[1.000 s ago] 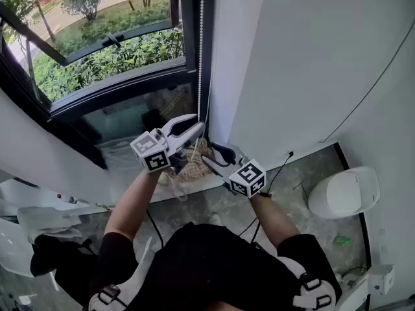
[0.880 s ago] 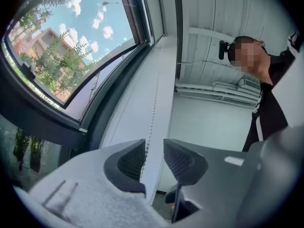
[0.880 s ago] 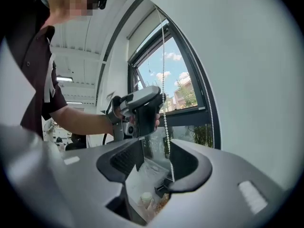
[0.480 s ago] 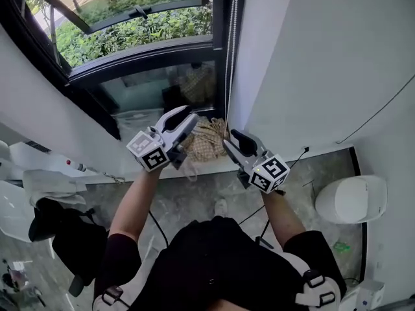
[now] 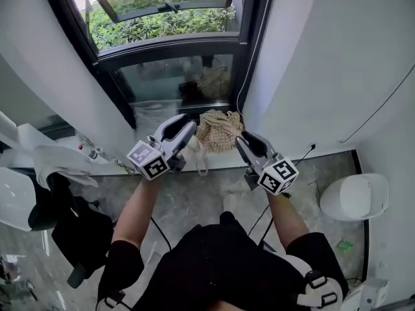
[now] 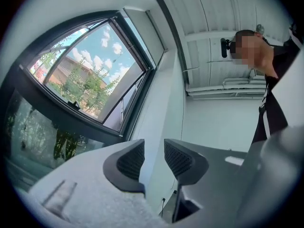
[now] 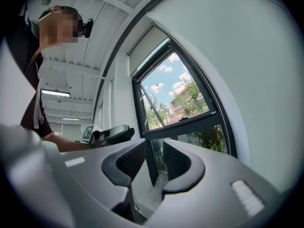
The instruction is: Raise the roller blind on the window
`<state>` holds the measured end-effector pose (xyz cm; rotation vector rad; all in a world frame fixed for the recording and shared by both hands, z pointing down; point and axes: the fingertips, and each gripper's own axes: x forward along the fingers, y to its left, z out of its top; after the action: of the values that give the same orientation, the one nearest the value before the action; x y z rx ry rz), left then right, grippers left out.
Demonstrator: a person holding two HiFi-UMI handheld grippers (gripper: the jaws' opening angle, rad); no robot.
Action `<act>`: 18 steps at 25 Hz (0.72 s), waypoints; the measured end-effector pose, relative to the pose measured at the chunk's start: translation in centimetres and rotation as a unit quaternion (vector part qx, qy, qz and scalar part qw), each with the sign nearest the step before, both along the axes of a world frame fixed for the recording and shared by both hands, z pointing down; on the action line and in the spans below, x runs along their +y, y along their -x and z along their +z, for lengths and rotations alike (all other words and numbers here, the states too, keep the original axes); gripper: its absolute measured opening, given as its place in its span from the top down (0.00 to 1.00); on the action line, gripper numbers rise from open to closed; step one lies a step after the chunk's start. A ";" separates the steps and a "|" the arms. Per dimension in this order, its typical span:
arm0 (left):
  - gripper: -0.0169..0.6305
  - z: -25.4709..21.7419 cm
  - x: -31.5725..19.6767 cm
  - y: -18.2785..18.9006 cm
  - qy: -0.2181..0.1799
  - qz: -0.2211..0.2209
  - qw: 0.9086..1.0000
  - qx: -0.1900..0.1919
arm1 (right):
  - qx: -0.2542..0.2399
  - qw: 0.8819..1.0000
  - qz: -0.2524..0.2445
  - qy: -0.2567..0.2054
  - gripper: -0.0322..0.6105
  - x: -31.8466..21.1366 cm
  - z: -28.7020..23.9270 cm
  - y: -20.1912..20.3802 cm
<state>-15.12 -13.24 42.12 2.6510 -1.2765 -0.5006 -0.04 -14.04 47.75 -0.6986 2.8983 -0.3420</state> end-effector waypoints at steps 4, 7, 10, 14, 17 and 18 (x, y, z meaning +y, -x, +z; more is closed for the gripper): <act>0.81 0.3 5.2 2.3 0.007 -0.028 0.999 -0.018 | -0.007 1.000 0.006 -0.012 0.83 4.4 -1.1 1.2; 0.98 1.0 8.6 4.3 0.014 -0.067 0.997 -0.033 | -0.008 1.000 0.008 -0.018 0.83 7.5 -1.8 2.0; 0.98 1.7 12.4 6.0 0.022 -0.105 0.993 -0.051 | -0.009 1.000 0.010 -0.013 0.83 10.2 -1.9 2.1; 0.98 3.3 16.1 7.6 0.028 -0.131 0.989 -0.060 | -0.004 1.000 0.017 -0.008 0.84 11.8 -1.6 0.5; 0.98 3.6 18.1 8.0 0.031 -0.150 0.987 -0.052 | -0.004 1.000 0.020 -0.004 0.85 12.1 -1.3 -1.2; 0.98 3.6 18.8 8.0 0.032 -0.158 0.986 -0.051 | -0.004 1.000 0.019 -0.005 0.86 12.2 -1.3 -1.7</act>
<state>-23.10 5.53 45.67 2.4591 -1.7274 -0.3604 1.67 -1.89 46.48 -0.7478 2.8728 -0.3259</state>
